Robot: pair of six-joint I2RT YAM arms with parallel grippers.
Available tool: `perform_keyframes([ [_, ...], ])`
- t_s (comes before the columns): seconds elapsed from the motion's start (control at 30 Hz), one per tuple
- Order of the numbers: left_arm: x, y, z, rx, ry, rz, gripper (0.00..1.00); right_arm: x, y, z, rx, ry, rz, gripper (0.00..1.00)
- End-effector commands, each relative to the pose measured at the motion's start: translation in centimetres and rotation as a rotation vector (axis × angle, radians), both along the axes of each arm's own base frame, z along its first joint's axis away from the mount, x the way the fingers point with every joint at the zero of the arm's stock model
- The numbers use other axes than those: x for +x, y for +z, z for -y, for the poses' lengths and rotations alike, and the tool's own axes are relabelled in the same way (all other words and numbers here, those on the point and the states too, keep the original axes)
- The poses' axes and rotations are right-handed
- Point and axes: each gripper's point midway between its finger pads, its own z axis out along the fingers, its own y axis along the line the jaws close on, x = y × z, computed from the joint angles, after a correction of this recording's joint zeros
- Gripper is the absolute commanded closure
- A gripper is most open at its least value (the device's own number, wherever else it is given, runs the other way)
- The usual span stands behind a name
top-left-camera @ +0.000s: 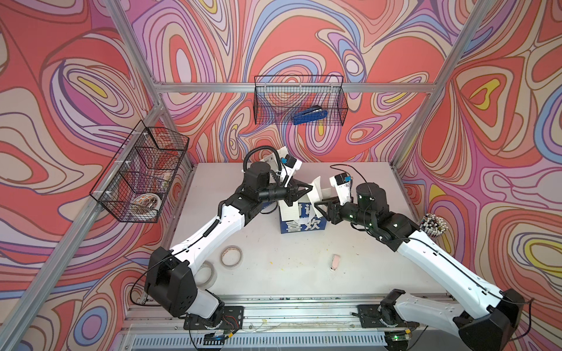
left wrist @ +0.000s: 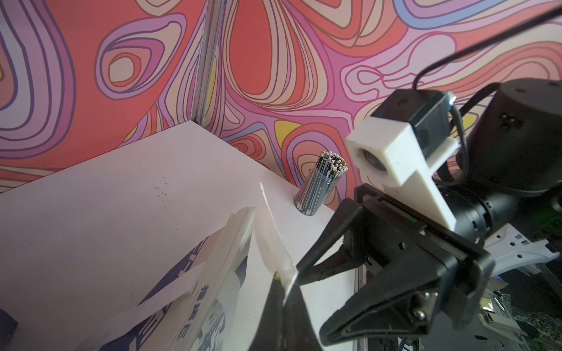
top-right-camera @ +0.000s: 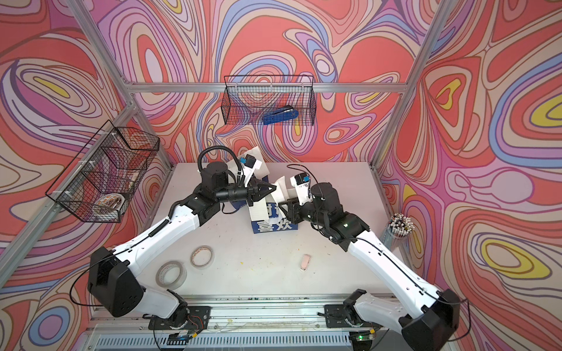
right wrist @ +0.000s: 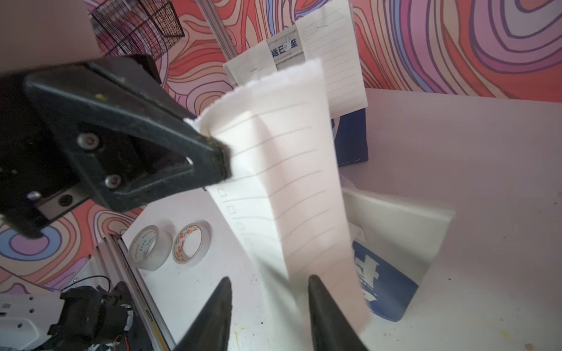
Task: Staple the receipts to the bags
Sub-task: Pick up the receipt from the center of the board.
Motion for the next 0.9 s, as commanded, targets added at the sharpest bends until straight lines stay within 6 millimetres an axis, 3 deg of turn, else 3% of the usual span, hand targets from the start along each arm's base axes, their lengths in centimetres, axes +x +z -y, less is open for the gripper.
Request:
perform_keyframes([
  [0.0,-2.9,1.7,-0.3,-0.006,-0.108,0.117,1.0,-1.6,1.8,0.2,-0.047,0.092,0.172,0.4],
  [0.13,-6.3,1.7,-0.5,0.006,-0.29,0.22,1.0,-3.5,2.9,-0.3,-0.071,0.216,0.26,0.33],
  [0.27,-9.1,1.7,-1.0,0.014,-0.426,0.298,1.0,-3.8,3.1,0.0,-0.11,0.252,0.36,0.22],
  [0.47,-10.9,0.9,-1.7,0.07,-0.515,0.389,1.0,-7.2,2.8,-1.1,-0.128,0.48,0.493,0.21],
  [0.6,-11.5,0.9,-1.8,0.061,-0.544,0.415,1.0,-9.8,2.5,-2.6,-0.043,0.663,0.471,0.29],
  [0.8,-12.1,1.2,-1.7,0.032,-0.56,0.434,1.0,-9.0,2.1,-3.4,0.005,0.662,0.404,0.62],
  [0.87,-12.0,1.3,-1.7,0.031,-0.548,0.447,1.0,-8.7,1.7,-3.5,0.008,0.66,0.378,0.66],
])
